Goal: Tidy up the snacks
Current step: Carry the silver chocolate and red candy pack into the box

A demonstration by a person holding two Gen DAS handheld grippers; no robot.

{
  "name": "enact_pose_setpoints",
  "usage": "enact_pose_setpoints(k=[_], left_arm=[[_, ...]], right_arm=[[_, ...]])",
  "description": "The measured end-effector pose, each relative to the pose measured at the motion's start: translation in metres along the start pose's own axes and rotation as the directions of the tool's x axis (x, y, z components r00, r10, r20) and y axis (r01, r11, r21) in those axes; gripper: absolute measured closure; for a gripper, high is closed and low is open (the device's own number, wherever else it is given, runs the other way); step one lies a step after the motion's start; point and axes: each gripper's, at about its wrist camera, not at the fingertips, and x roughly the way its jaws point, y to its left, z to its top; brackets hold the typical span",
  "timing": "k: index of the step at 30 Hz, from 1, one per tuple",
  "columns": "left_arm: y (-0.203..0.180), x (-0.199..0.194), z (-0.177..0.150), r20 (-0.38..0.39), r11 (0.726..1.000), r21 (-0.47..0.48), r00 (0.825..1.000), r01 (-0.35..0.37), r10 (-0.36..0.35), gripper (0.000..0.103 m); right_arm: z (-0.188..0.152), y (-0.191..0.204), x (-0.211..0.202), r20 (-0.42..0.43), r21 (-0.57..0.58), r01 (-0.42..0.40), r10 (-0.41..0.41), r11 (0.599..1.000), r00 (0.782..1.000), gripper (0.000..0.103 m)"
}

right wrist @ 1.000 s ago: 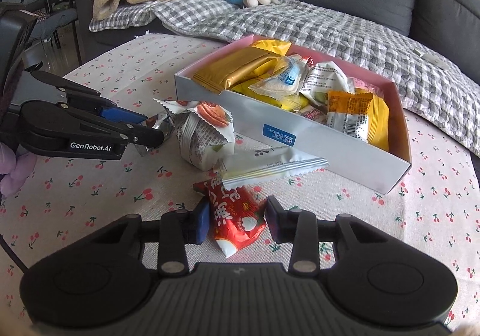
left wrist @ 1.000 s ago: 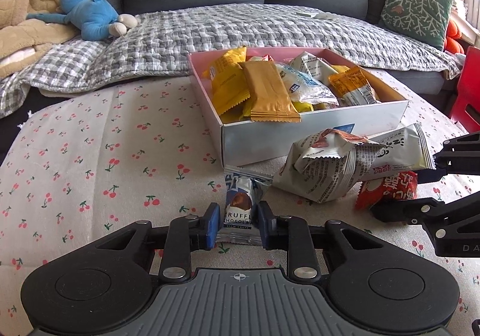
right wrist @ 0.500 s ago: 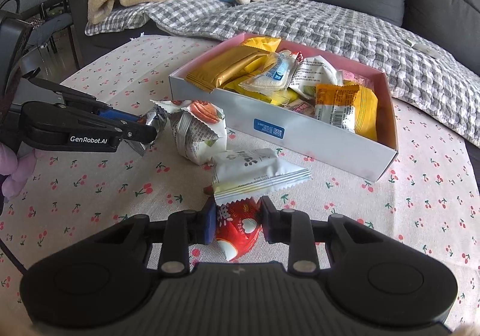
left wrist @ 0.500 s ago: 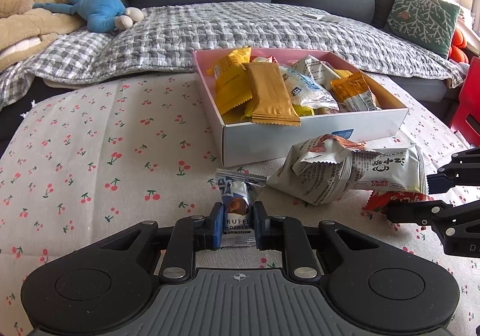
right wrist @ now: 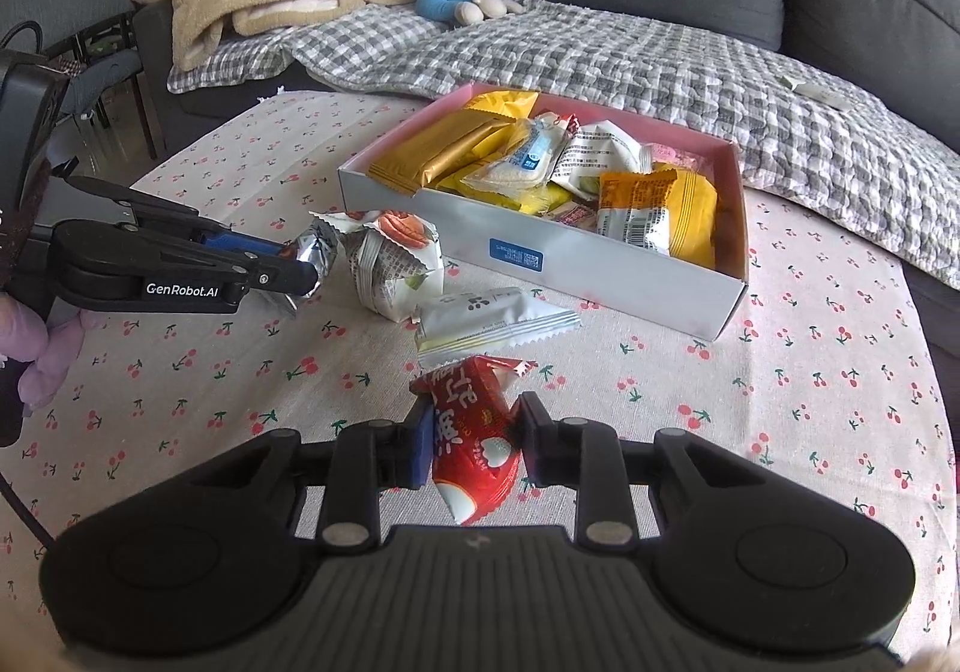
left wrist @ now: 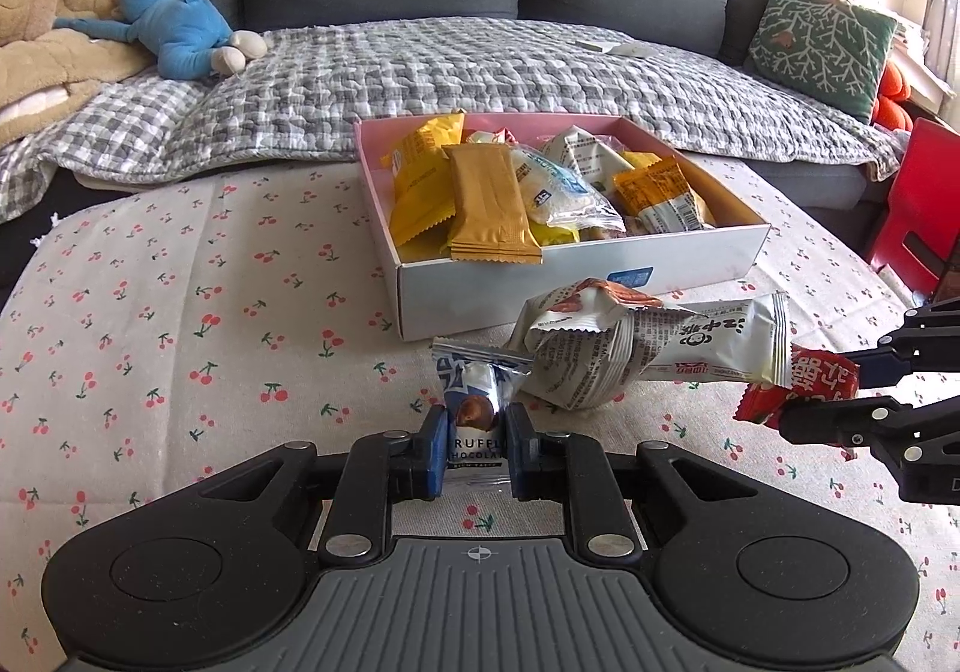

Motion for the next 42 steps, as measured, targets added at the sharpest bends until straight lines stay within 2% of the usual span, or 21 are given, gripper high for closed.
enact_pose_setpoints(k=[12,19,24,32,35,42], left_arm=[[-0.009,-0.02,0.004,0.031,1.0,-0.007,0.999,0.024,-0.023,0.086],[-0.015,-0.032,0.009,0.06,0.999,0.0,0.997,0.043,-0.043,0.086],[-0.022,-0.041,0.013,0.084,0.998,0.01,0.994,0.064,-0.065,0.086],[-0.03,-0.049,0.032,0.132,0.998,0.035,0.99,0.047,-0.051,0.086],[-0.033,-0.052,0.045,0.157,0.998,0.056,0.987,0.035,-0.043,0.086],[-0.045,-0.018,0.074,0.125,0.995,0.099,0.991,0.029,-0.041,0.086]], right_arm=[[-0.001,0.002,-0.027,0.055,0.002,-0.024,0.024,1.0,0.998,0.077],[0.007,0.0,-0.039,0.103,0.023,-0.051,0.048,0.998,0.994,0.077],[0.017,-0.009,-0.042,0.145,0.057,-0.043,0.035,0.997,0.989,0.077],[0.035,-0.032,-0.032,0.198,0.14,-0.022,-0.007,0.99,0.98,0.077],[0.043,-0.042,-0.023,0.212,0.184,-0.045,0.005,0.982,0.977,0.077],[0.059,-0.056,0.008,0.176,0.255,-0.086,0.041,0.963,0.984,0.077]])
